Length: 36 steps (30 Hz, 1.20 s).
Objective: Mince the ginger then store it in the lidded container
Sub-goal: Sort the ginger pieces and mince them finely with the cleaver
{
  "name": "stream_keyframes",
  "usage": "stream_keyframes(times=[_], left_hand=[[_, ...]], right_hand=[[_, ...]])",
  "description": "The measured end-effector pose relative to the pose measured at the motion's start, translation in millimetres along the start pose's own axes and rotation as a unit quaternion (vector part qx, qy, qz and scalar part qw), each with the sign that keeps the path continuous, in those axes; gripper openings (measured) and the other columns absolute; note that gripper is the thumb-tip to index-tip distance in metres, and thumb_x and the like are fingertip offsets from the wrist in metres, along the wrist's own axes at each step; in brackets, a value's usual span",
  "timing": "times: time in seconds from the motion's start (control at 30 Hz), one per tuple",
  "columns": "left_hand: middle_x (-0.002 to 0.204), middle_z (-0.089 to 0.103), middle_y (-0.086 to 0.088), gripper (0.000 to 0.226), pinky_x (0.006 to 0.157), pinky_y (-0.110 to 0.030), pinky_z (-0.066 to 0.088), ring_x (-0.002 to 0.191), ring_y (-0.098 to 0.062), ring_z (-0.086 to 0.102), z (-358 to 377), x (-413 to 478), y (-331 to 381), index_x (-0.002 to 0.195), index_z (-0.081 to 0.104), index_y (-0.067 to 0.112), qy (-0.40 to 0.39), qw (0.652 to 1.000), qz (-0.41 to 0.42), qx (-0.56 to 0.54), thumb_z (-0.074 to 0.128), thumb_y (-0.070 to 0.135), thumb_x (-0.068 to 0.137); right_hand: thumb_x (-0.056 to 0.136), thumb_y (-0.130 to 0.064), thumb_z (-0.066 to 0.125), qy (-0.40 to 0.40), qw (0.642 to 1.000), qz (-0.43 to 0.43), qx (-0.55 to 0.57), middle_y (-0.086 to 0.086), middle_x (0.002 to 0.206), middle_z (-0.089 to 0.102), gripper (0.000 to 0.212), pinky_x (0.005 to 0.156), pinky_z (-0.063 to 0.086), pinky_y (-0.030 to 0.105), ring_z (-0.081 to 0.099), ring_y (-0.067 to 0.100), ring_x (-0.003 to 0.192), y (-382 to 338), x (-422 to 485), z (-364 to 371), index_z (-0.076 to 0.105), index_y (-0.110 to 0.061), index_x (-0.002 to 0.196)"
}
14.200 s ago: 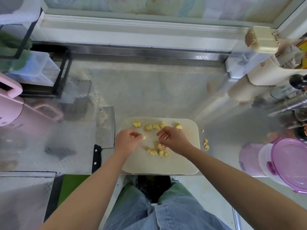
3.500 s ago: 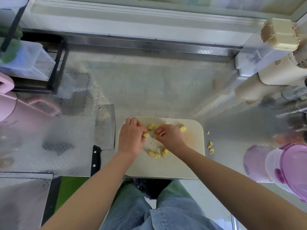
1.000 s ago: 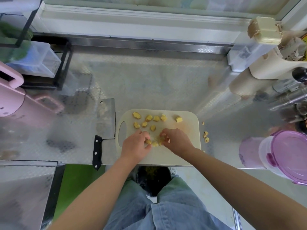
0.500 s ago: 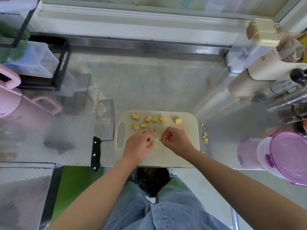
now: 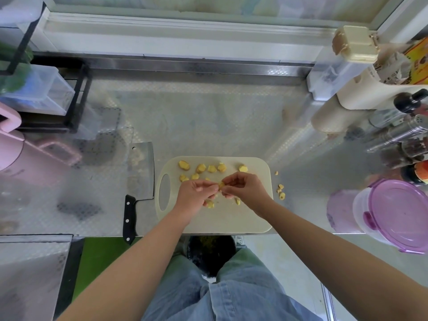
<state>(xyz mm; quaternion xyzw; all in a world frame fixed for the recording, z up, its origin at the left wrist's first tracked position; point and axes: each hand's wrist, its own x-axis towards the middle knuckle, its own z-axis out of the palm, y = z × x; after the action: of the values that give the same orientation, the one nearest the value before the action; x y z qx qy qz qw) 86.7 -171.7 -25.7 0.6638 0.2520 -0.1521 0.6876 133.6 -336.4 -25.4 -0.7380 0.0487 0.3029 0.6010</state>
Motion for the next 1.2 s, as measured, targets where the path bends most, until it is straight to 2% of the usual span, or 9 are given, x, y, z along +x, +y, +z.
stream_keyframes(times=[0.27, 0.47, 0.63, 0.77, 0.9, 0.97, 1.03, 1.1, 1.2], left_hand=[[0.072, 0.070, -0.003, 0.005, 0.050, -0.018, 0.043, 0.064, -0.012, 0.063, 0, -1, 2, 0.082, 0.071, 0.011, -0.014, 0.998, -0.047, -0.037, 0.075, 0.008, 0.080], [0.063, 0.069, 0.001, 0.006, 0.049, -0.017, 0.043, 0.056, -0.006, 0.060, 3, -7, 6, 0.084, 0.070, 0.006, -0.016, 0.999, -0.032, -0.020, 0.074, 0.003, 0.080], [0.066, 0.070, 0.001, 0.007, 0.050, -0.018, 0.044, 0.059, -0.008, 0.060, 0, -10, 6, 0.085, 0.071, 0.007, -0.028, 0.999, -0.024, -0.004, 0.075, 0.006, 0.079], [0.064, 0.068, 0.000, 0.006, 0.050, -0.017, 0.041, 0.055, -0.007, 0.058, -5, -10, 3, 0.084, 0.072, 0.005, -0.026, 0.999, -0.018, 0.010, 0.075, 0.006, 0.079], [0.068, 0.068, -0.006, 0.008, 0.051, -0.015, 0.042, 0.052, -0.006, 0.057, -6, -8, 3, 0.087, 0.072, 0.001, 0.000, 1.000, -0.004, 0.024, 0.074, 0.005, 0.081], [0.071, 0.069, -0.013, 0.005, 0.055, -0.018, 0.046, 0.054, -0.009, 0.058, -6, -5, 2, 0.084, 0.073, 0.004, 0.004, 0.999, 0.007, 0.039, 0.075, 0.007, 0.080], [0.076, 0.071, -0.008, 0.005, 0.063, -0.025, 0.050, 0.063, -0.011, 0.062, -8, 1, -1, 0.083, 0.074, 0.014, 0.020, 0.995, 0.032, 0.087, 0.077, 0.014, 0.079], [0.084, 0.070, 0.006, 0.009, 0.069, -0.027, 0.051, 0.075, -0.009, 0.062, -12, 8, -4, 0.088, 0.072, 0.023, 0.053, 0.966, 0.091, 0.237, 0.075, 0.024, 0.080], [0.091, 0.058, 0.007, 0.018, 0.062, -0.028, 0.041, 0.088, -0.014, 0.055, -17, 14, -1, 0.097, 0.068, 0.026, 0.103, 0.834, 0.205, 0.502, 0.072, 0.026, 0.080]], right_hand=[[0.081, 0.006, 0.070, -0.026, 0.998, 0.014, 0.063, 0.024, 0.087, 0.070, 0.018, 0.075, 0.059, 0.029, 0.070, 0.022, 0.074, -4, -2, -1, 0.065, 0.003, 0.097], [0.080, 0.007, 0.070, -0.038, 0.997, 0.025, 0.058, 0.015, 0.082, 0.070, 0.016, 0.074, 0.059, 0.028, 0.070, 0.021, 0.070, -5, -2, -1, 0.065, 0.001, 0.093], [0.078, 0.004, 0.074, -0.029, 0.997, 0.047, 0.045, 0.019, 0.082, 0.068, 0.018, 0.080, 0.058, 0.035, 0.070, 0.024, 0.071, -3, -1, -1, 0.063, 0.007, 0.092], [0.077, 0.004, 0.074, -0.054, 0.995, 0.068, 0.056, 0.021, 0.082, 0.070, 0.013, 0.081, 0.058, 0.033, 0.070, 0.025, 0.073, -4, -2, -2, 0.066, 0.006, 0.087], [0.079, 0.005, 0.071, -0.074, 0.992, 0.083, 0.057, 0.022, 0.086, 0.071, 0.016, 0.081, 0.059, 0.033, 0.070, 0.028, 0.078, -9, 1, -2, 0.068, 0.003, 0.094], [0.080, 0.006, 0.071, -0.060, 0.993, 0.087, 0.042, 0.023, 0.086, 0.070, 0.018, 0.080, 0.059, 0.034, 0.070, 0.028, 0.075, -11, 4, 1, 0.066, 0.003, 0.096], [0.080, 0.006, 0.071, -0.040, 0.995, 0.088, 0.026, 0.023, 0.084, 0.070, 0.015, 0.081, 0.059, 0.035, 0.070, 0.026, 0.071, -14, 9, 3, 0.065, 0.004, 0.093], [0.079, 0.004, 0.072, -0.001, 0.996, 0.085, -0.001, 0.021, 0.083, 0.071, 0.013, 0.082, 0.058, 0.037, 0.070, 0.024, 0.068, -16, 16, 2, 0.066, 0.003, 0.090], [0.078, -0.001, 0.074, 0.060, 0.993, 0.086, -0.057, 0.016, 0.082, 0.073, 0.010, 0.075, 0.057, 0.032, 0.072, 0.026, 0.072, -18, 25, 0, 0.068, -0.002, 0.085]])
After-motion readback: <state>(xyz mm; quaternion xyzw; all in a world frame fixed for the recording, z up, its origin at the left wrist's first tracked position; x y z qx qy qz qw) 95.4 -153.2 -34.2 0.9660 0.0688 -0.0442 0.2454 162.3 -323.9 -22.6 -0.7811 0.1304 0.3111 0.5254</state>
